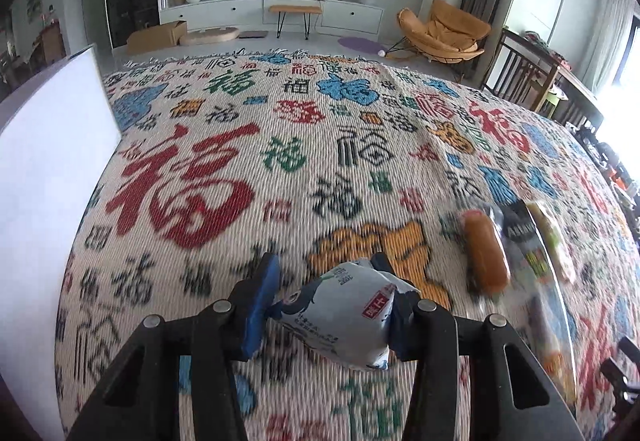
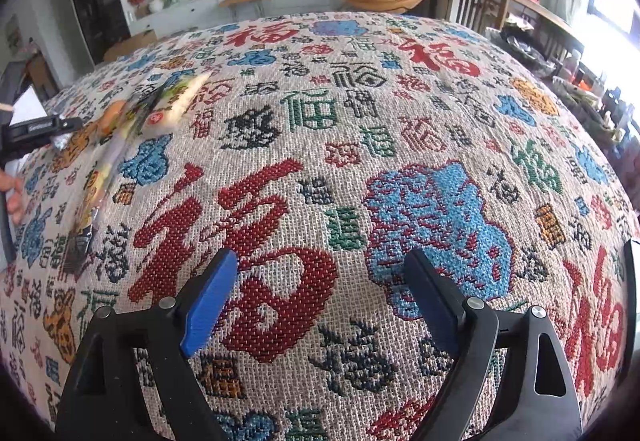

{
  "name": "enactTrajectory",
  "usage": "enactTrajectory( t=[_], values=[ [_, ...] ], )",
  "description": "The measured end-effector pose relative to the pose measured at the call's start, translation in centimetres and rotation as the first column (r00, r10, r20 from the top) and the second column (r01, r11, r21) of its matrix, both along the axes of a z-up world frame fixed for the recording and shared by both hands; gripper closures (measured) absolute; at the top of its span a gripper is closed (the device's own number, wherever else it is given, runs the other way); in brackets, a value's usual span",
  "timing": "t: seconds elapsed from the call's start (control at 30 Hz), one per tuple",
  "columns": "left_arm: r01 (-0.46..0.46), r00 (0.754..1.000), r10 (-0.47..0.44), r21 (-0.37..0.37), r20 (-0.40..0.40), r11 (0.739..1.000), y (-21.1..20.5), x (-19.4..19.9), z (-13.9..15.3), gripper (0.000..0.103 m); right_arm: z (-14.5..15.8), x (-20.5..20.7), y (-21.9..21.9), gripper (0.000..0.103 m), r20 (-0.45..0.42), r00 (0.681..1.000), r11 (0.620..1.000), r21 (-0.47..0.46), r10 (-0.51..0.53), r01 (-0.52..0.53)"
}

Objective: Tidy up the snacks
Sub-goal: 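Reach the left gripper to the silver triangular packet and grasp it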

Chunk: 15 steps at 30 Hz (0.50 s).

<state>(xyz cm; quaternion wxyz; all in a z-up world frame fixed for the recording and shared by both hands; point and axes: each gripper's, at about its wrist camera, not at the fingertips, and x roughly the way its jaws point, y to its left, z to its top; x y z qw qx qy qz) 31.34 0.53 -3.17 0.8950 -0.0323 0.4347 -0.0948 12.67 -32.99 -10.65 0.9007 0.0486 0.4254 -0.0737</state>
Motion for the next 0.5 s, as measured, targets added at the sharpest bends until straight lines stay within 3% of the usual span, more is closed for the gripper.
enactTrajectory(
  t=[0.2, 0.3, 0.4, 0.5],
  values=[
    [0.057, 0.998, -0.057, 0.056, -0.015, 0.997, 3.1, -11.3, 1.0, 0.056, 0.0, 0.0, 0.0, 0.015, 0.003, 1.000, 1.000, 0.004, 0.002, -0.002],
    [0.029, 0.999, -0.028, 0.035, -0.030, 0.999, 5.1, -15.0, 0.4, 0.056, 0.7, -0.8, -0.3, 0.016, 0.059, 0.998, 0.999, 0.046, -0.014, 0.011],
    [0.009, 1.000, -0.009, -0.017, -0.024, 1.000, 6.5, -17.4, 0.1, 0.056, 3.0, -1.1, 1.1, 0.015, 0.146, 0.989, 0.958, 0.279, 0.021, -0.061],
    [0.002, 1.000, -0.003, -0.065, -0.013, 0.998, 7.0, -18.8, -0.2, 0.056, 4.4, 2.7, 5.2, 0.015, 0.112, 0.976, 0.846, 0.486, 0.187, -0.218]
  ],
)
